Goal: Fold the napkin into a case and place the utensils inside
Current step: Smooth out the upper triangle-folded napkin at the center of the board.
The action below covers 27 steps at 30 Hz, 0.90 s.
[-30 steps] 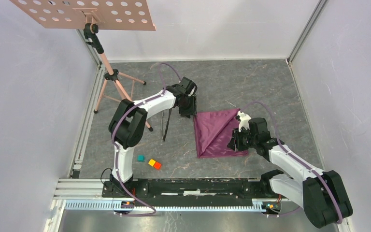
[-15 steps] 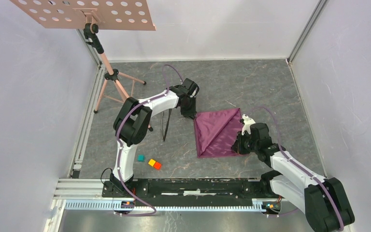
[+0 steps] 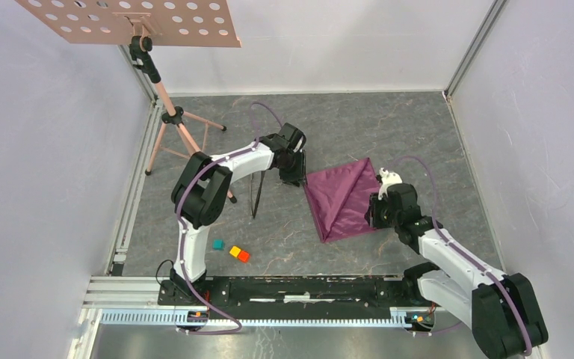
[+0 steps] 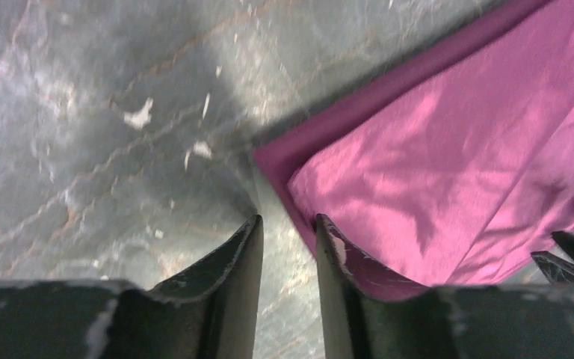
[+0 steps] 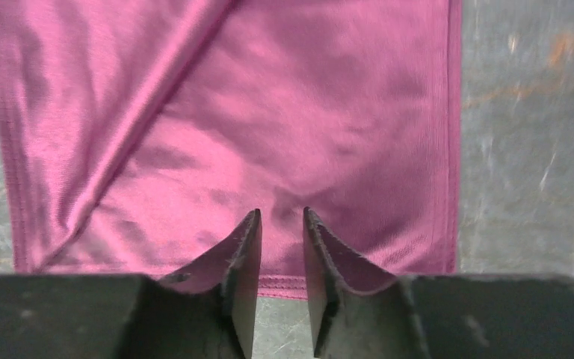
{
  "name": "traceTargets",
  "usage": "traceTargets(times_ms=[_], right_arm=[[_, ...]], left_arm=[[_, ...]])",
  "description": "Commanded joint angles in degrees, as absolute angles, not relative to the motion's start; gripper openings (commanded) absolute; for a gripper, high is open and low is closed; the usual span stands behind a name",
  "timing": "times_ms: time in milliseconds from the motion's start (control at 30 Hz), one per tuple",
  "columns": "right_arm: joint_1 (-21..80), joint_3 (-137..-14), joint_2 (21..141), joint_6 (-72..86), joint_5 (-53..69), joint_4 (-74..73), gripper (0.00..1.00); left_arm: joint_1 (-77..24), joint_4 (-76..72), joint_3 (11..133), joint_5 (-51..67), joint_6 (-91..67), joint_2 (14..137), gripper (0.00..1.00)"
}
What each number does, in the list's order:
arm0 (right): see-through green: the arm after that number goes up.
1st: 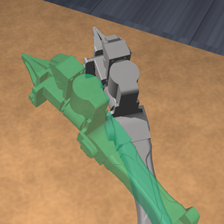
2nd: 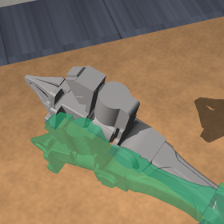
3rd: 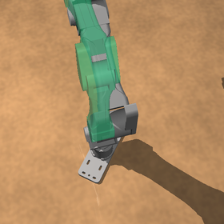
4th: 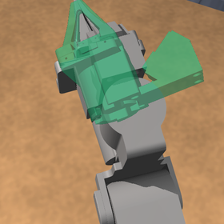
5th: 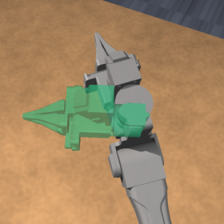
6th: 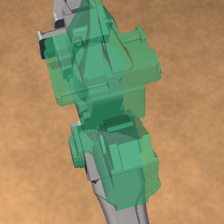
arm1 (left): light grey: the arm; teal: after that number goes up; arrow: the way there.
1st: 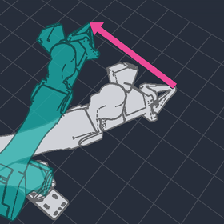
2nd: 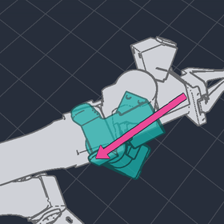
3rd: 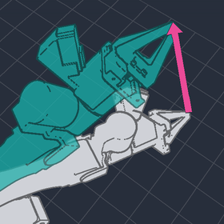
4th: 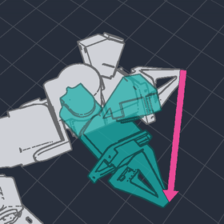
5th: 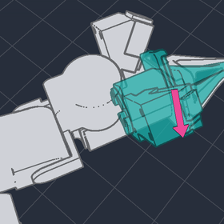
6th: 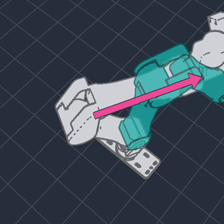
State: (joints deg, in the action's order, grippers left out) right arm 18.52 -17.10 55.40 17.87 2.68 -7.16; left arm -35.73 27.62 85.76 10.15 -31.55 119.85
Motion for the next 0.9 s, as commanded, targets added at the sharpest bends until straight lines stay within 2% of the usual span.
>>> traceTargets(times_ms=[0,100,233,300,467,867], right_arm=[[19.4,-24.2,55.8,12.0,9.8,-6.5,0.41],[19.7,-24.3,60.3,16.9,25.6,2.3,0.54],[21.3,-20.1,68.5,32.3,42.5,28.6,0.59],[22.7,-20.5,72.5,34.8,43.3,34.2,0.60],[25.3,-21.8,81.3,39.6,45.5,42.8,0.54],[26.3,-18.1,91.8,42.4,46.7,52.8,0.54]], left_arm=[[-35.6,26.9,81.8,10.8,-29.7,111.2,0.43],[-35.4,25.8,80.6,12.1,-30.4,108.3,0.45],[-35.1,21.8,81.9,18.2,-32.8,109.3,0.41],[-34.9,20.8,83.8,21.2,-34.2,111.9,0.36],[-34.7,18.5,85.8,23.8,-36.0,117.0,0.29],[-32.4,17.5,85.0,22.8,-34.6,123.0,0.24]])
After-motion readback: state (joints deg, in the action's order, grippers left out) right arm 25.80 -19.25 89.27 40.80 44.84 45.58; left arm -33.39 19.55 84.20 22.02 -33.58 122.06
